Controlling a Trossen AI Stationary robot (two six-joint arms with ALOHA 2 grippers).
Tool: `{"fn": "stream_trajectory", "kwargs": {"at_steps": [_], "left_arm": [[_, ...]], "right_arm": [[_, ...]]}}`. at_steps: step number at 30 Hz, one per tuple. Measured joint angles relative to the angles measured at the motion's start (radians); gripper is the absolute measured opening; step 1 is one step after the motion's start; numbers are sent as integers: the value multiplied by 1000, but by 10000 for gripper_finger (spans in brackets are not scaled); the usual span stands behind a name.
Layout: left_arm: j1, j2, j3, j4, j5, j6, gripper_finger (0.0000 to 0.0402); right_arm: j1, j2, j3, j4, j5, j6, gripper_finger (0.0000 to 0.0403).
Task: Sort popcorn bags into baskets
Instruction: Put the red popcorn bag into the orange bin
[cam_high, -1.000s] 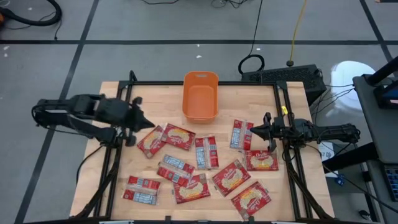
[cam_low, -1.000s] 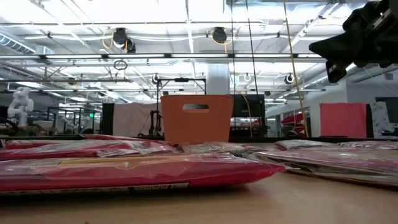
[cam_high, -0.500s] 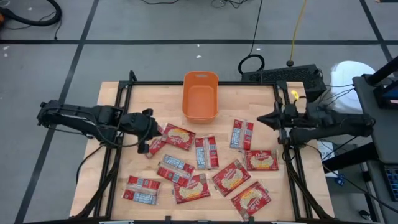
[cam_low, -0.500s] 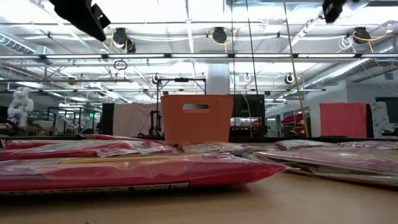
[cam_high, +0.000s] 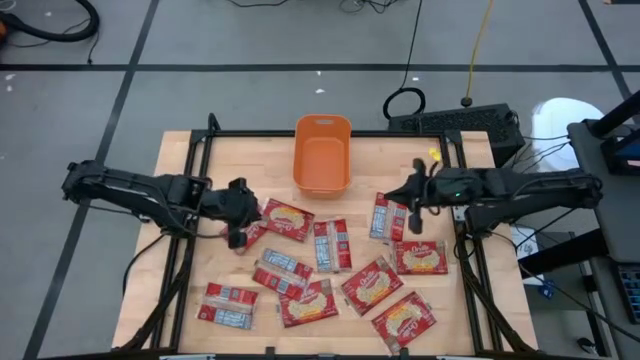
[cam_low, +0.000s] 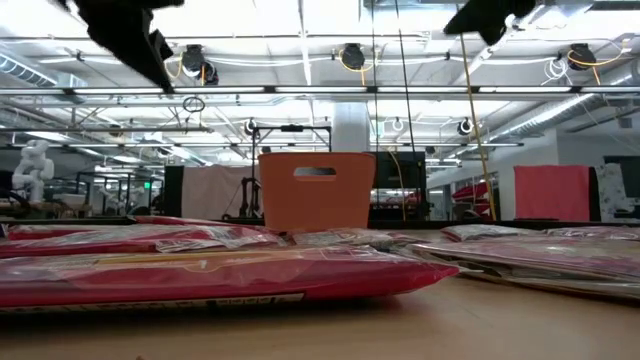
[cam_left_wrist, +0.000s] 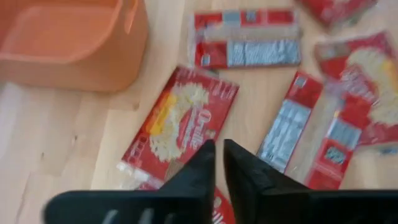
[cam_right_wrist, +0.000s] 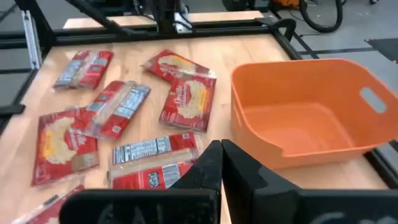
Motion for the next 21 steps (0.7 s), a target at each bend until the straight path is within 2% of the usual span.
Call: {"fn": "stream_trajectory", "kwargs": {"at_steps": [10, 15, 21], "left_arm": [[-55, 172, -118, 99, -167, -42, 183], [-91, 287, -129, 118, -246, -65, 216], [-112, 421, -129, 131, -261, -85, 232]], "right_arm": [[0, 31, -282, 385, -2, -40, 0], [0, 31, -378, 486, -3, -17, 0], [0, 31, -446, 570, -2, -15, 0]]}}
